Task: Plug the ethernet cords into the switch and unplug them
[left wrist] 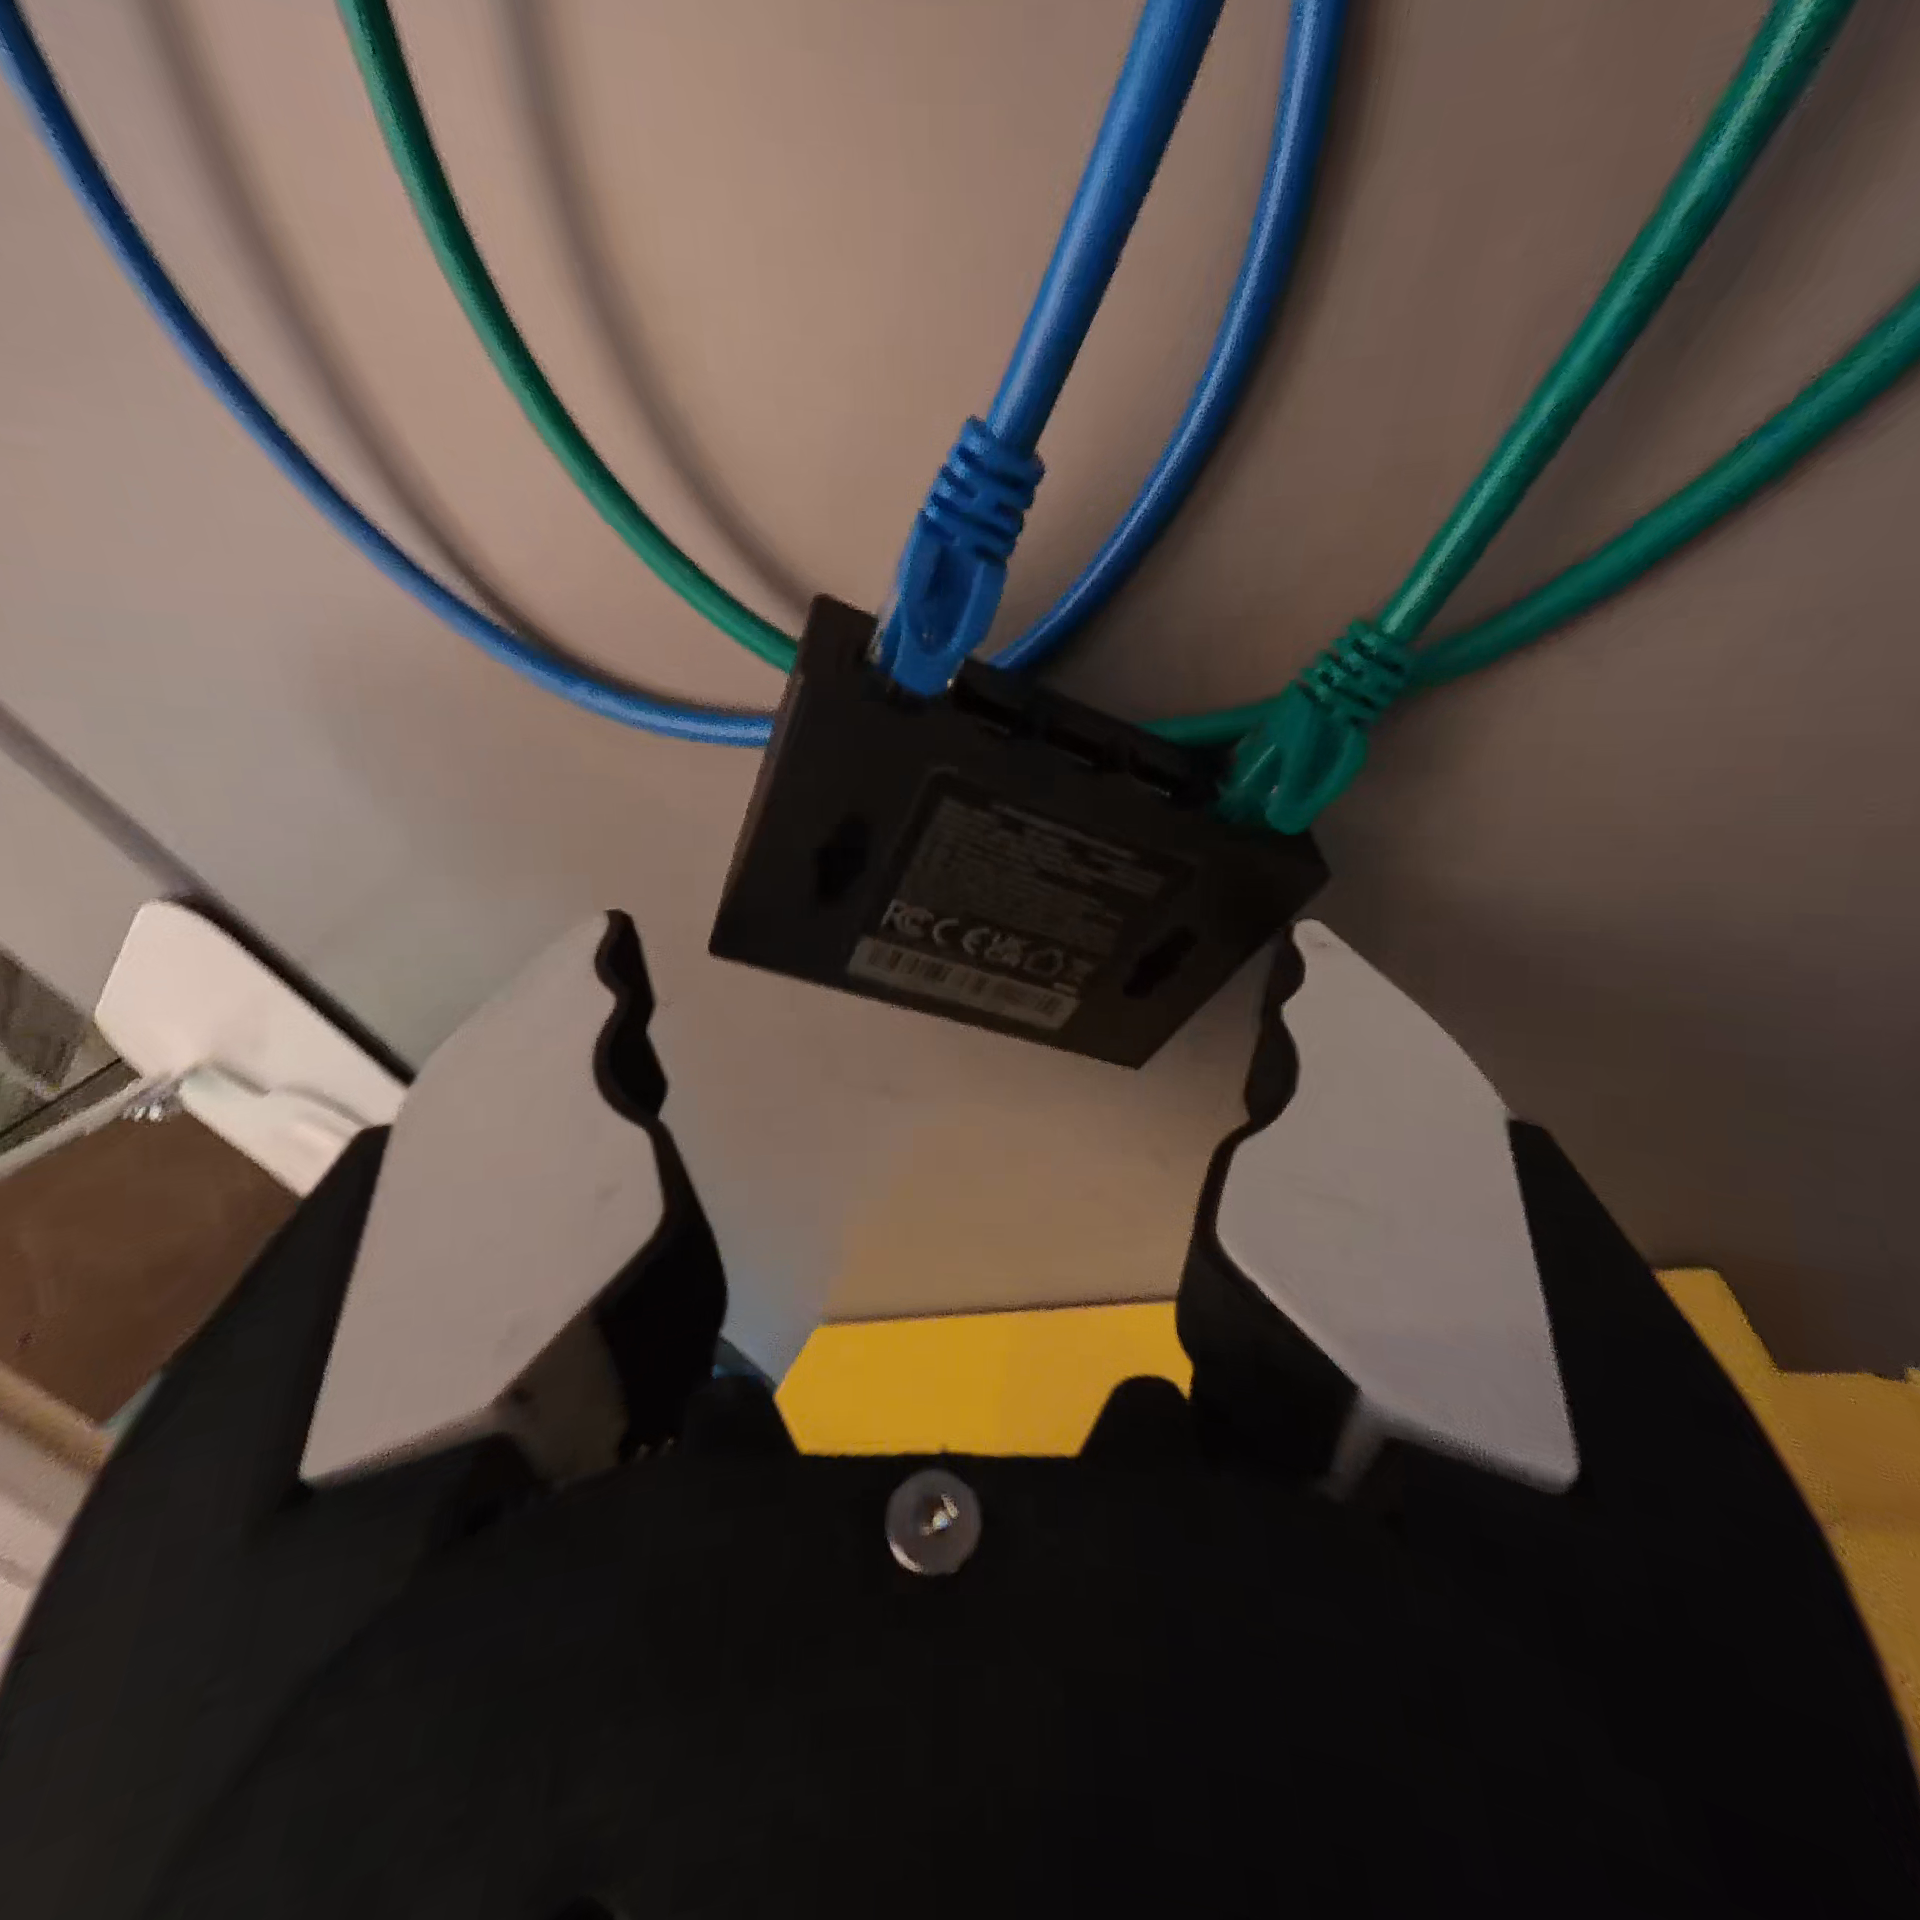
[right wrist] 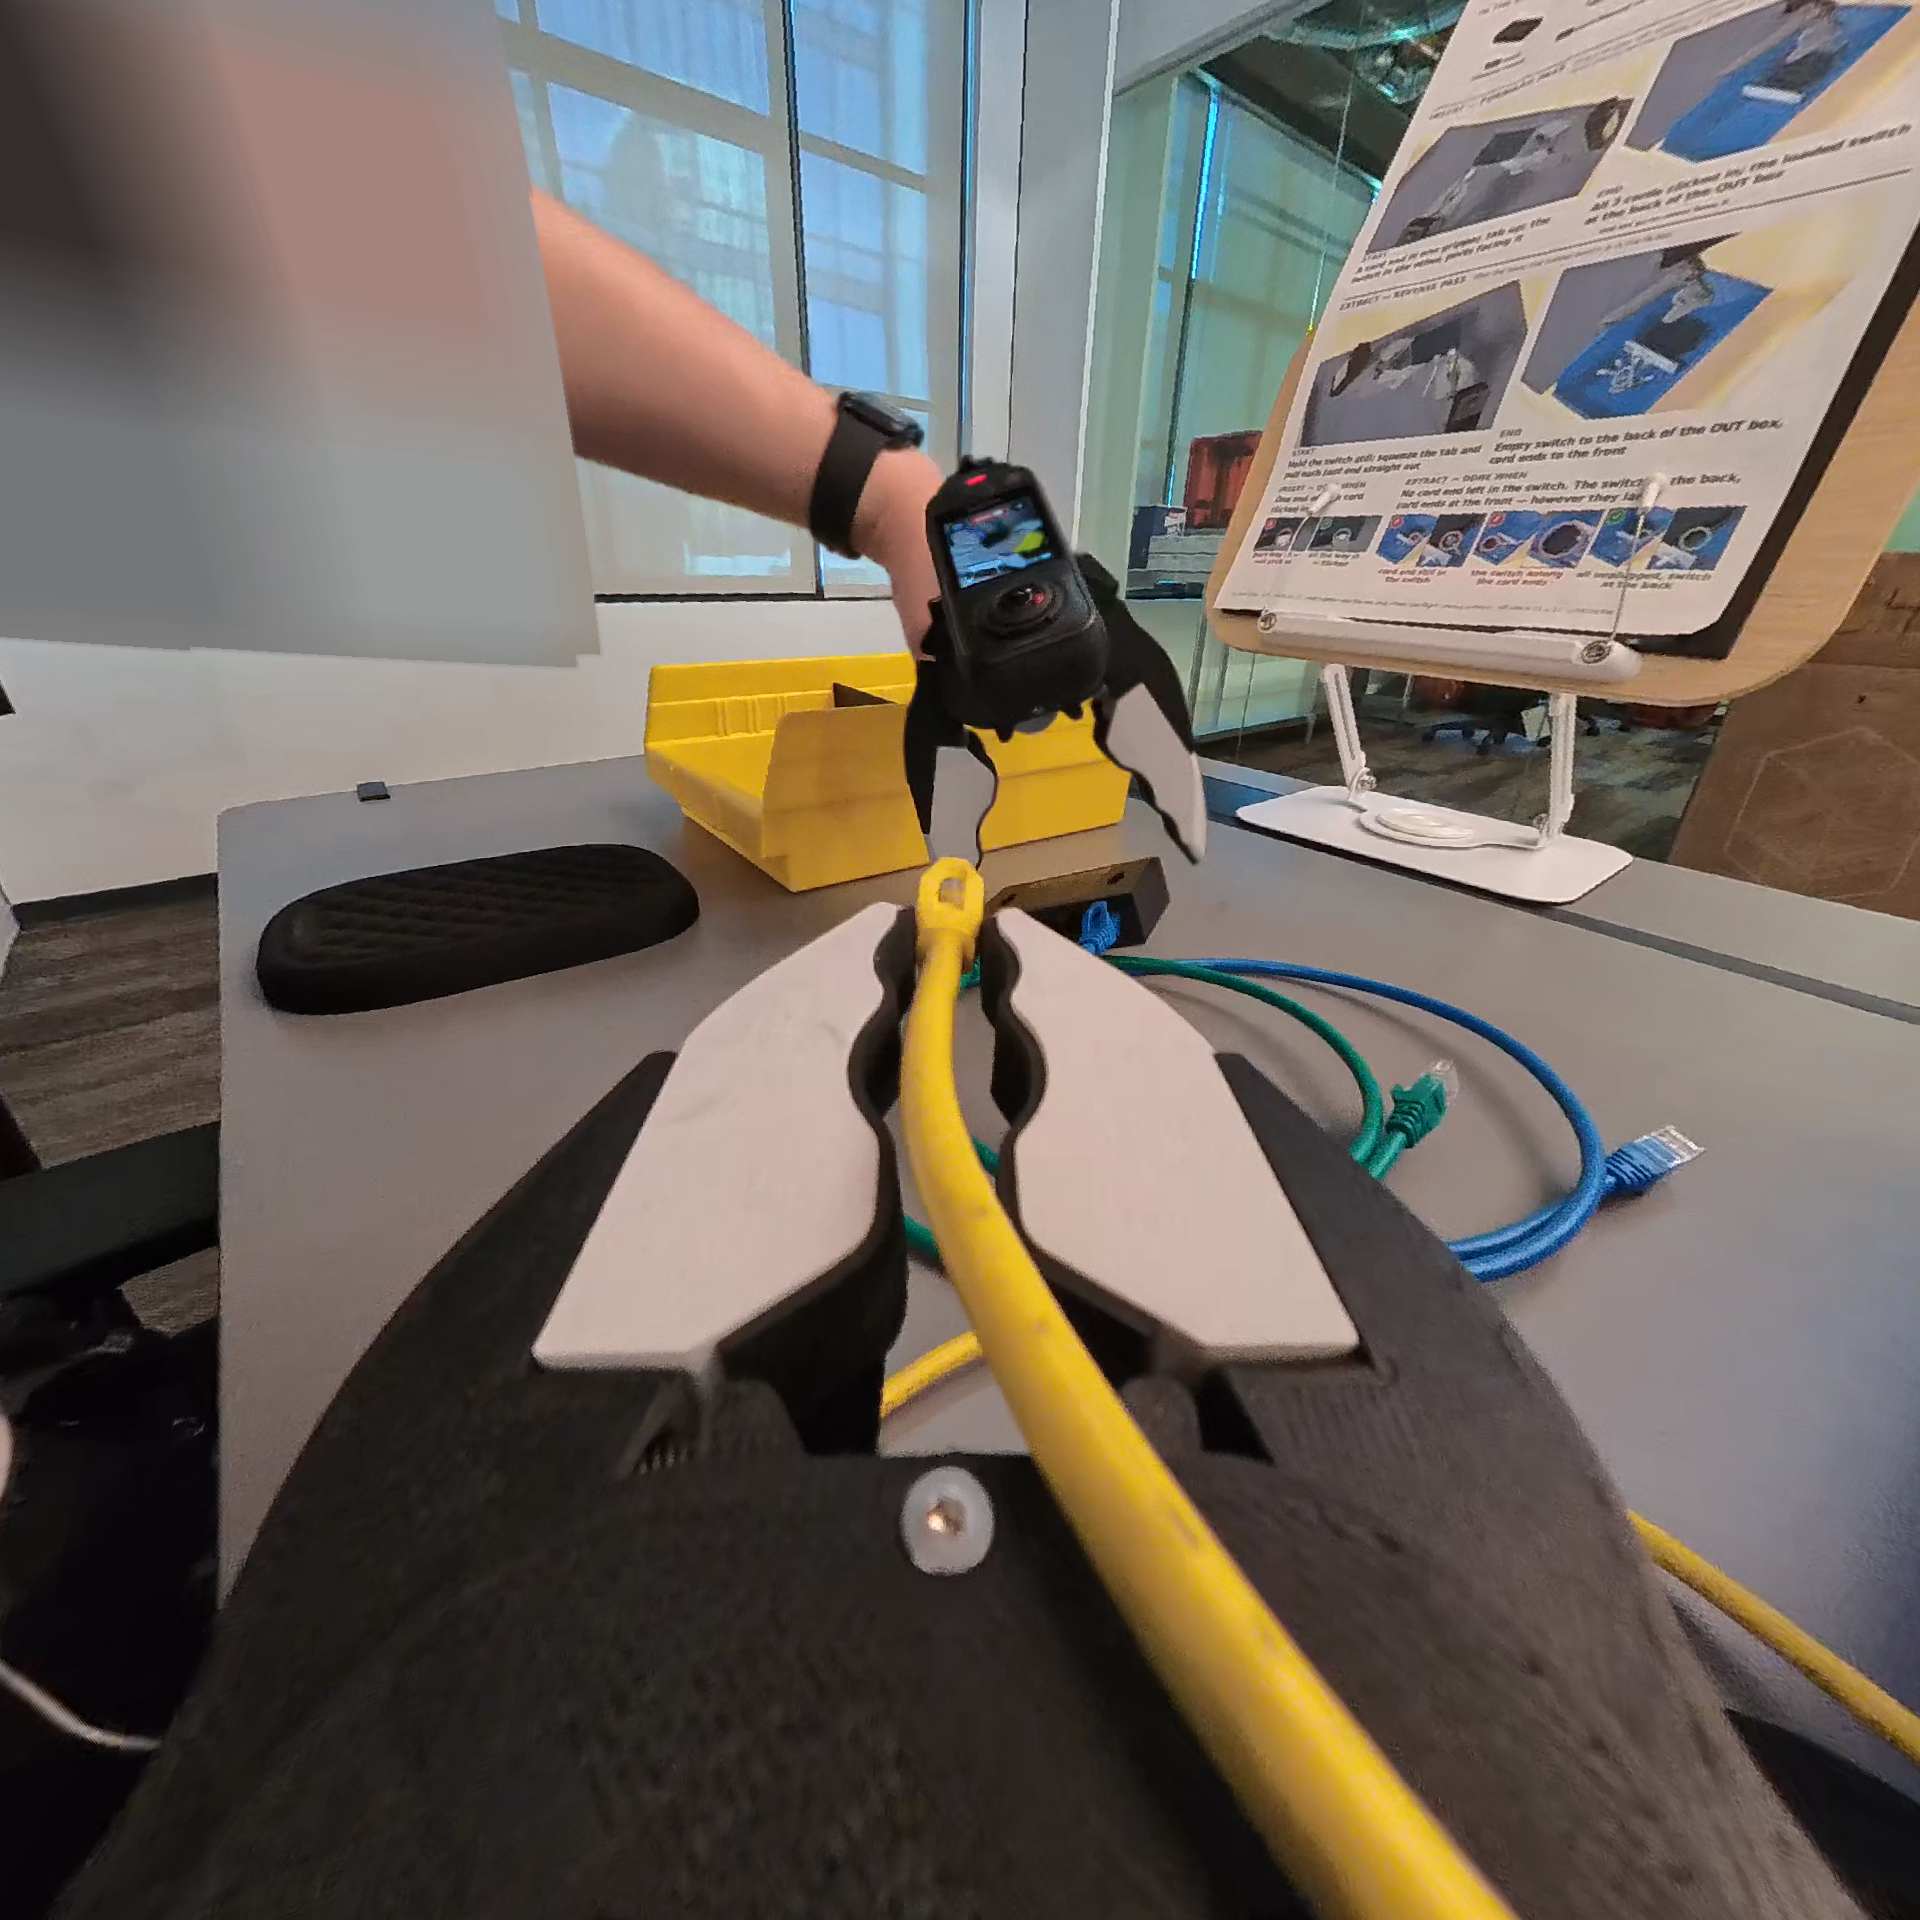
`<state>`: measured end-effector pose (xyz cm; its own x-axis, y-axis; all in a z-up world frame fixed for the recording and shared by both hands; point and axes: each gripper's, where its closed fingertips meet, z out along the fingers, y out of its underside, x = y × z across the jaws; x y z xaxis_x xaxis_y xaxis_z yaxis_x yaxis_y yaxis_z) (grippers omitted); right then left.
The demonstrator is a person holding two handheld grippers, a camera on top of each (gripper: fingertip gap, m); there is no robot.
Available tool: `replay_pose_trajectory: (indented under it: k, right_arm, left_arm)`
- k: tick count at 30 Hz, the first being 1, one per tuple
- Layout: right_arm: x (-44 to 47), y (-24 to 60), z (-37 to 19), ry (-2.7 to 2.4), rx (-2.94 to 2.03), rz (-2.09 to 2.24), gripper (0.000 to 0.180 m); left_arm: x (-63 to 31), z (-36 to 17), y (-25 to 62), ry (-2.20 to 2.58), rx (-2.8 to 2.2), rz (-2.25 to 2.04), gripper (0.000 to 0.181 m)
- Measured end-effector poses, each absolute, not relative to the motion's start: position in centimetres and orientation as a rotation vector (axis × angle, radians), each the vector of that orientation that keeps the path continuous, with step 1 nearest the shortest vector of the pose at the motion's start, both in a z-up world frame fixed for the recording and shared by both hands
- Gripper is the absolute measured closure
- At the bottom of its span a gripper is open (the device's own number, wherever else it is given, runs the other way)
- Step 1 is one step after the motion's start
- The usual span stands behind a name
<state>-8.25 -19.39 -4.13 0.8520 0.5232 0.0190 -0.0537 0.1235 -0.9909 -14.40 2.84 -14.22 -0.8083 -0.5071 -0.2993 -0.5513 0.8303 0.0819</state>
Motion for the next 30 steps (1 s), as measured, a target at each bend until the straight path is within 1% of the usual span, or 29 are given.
replay_pose_trajectory:
  k: [2,4,6,7,9,12,13,19,25,30]
  right_arm:
    - [-8.1,-19.1,-4.4,-0.396,-1.411,0.449,0.167]
    - [-8.1,-19.0,-4.5,-0.387,-1.421,0.467,0.167]
    - [-8.0,-19.0,-4.5,-0.381,-1.420,0.478,0.167]
    - [-8.0,-19.0,-4.5,-0.377,-1.421,0.486,0.167]
    - [-8.0,-18.9,-4.6,-0.374,-1.426,0.505,0.167]
    - [-8.1,-18.8,-4.7,-0.379,-1.432,0.500,0.167]
    - [-8.1,-18.8,-4.7,-0.385,-1.433,0.499,0.167]
    - [-8.7,-18.9,-4.9,-0.417,-1.443,0.502,0.167]
    - [-8.7,-19.2,-4.5,-0.418,-1.417,0.523,0.167]
    - [-8.9,-19.2,-4.8,-0.427,-1.434,0.517,0.167]
  left_arm:
    - [-14.6,-15.3,2.8,2.809,-0.785,0.244,0.064]
    - [-14.6,-15.9,2.3,2.871,-0.701,0.233,0.064]
    - [-14.2,-16.2,2.3,2.902,-0.697,0.203,0.055]
    - [-14.3,-16.4,2.4,2.932,-0.727,0.179,0.055]
    - [-14.8,-16.9,2.3,2.996,-0.780,0.126,0.061]
    - [-15.2,-17.2,1.8,3.056,-0.722,0.074,0.061]
    - [-15.3,-17.3,1.7,3.068,-0.710,0.068,0.058]
    - [-15.3,-17.1,1.9,3.068,-0.732,0.138,0.066]
    - [-16.3,-16.8,2.5,3.047,-0.972,0.288,0.067]
    - [-17.5,-16.1,2.0,3.067,-1.151,0.294,0.067]
